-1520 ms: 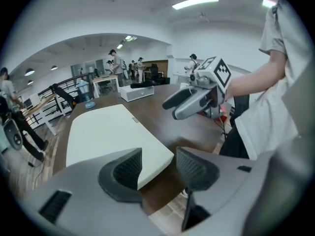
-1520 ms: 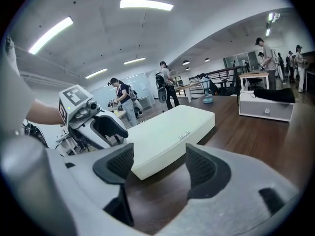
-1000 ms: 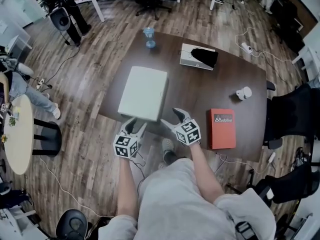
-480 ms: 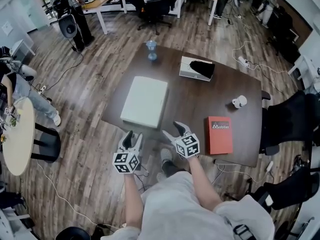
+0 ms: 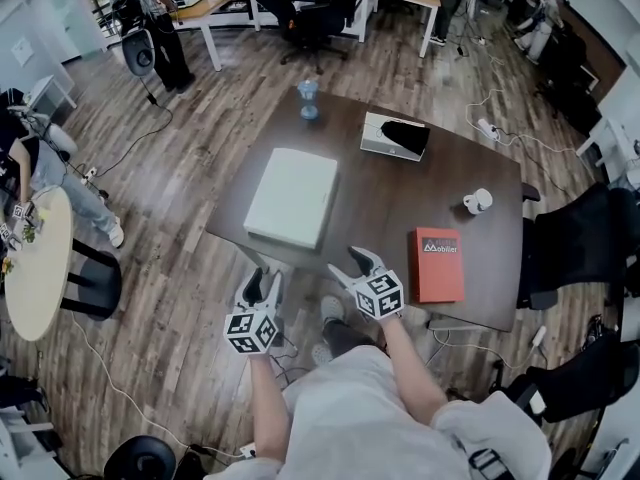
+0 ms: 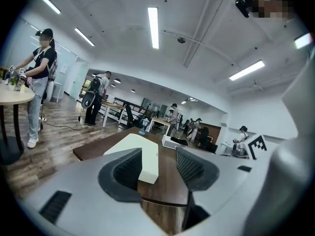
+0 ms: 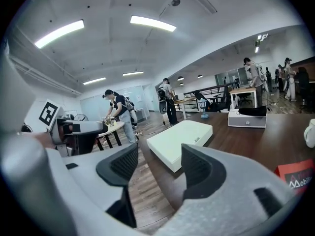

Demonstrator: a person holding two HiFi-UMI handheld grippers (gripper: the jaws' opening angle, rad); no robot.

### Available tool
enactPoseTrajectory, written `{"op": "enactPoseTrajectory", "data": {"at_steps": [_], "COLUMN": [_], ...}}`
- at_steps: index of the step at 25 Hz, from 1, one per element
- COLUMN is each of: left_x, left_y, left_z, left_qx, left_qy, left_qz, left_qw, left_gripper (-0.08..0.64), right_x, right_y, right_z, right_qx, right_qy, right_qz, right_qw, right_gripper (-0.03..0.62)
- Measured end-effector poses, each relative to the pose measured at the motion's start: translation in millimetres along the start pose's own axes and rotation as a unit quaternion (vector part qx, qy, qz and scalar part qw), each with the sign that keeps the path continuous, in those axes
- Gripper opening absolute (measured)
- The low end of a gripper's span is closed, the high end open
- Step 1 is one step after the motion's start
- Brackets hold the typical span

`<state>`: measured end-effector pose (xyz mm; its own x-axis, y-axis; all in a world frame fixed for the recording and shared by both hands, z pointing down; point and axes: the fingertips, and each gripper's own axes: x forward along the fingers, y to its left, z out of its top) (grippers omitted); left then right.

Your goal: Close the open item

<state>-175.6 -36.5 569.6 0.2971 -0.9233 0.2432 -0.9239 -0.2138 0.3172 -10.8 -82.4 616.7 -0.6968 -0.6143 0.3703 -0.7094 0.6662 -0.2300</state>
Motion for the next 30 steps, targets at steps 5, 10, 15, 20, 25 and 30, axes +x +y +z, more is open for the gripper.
{"op": "enactPoseTrajectory", "data": {"at_steps": [5, 10, 15, 20, 25, 30], "left_x": [-13, -22, -33, -39, -39, -37], "left_y": [-5, -13, -13, -12, -16, -23], "left_z": [-3, -8, -10, -11, -9, -14], "left_qx": [-0.006, 0.004, -0.004, 0.000, 0.002, 0.006], "left_qy": [-0.009, -0.008, -0.013, -0.010, -0.016, -0.013], "left_qz": [0.003, 0.006, 0.007, 0.012, 0.009, 0.005], "left_qw": [0.9999, 0.9999, 0.9999, 0.9999, 0.9998, 0.9999], "left_gripper": [0.207, 0.207, 0.207, 0.206, 0.206, 0.206], "right_x": [-10, -13, -15, -19, -23, -28], "right_y": [2, 9, 11, 16, 18, 16], "right_z": [-11, -9, -14, -17, -15, -22], "right_qx": [0.002, -0.004, -0.004, -0.002, -0.007, -0.008], "right_qy": [0.005, 0.003, 0.006, 0.010, 0.009, 0.014], "right_qz": [-0.006, -0.008, -0.012, -0.014, -0.016, -0.017], "right_qw": [1.000, 1.000, 1.000, 1.000, 1.000, 1.000], "right_gripper": [0.273, 0.265, 0.259, 0.255, 0.245, 0.238]}}
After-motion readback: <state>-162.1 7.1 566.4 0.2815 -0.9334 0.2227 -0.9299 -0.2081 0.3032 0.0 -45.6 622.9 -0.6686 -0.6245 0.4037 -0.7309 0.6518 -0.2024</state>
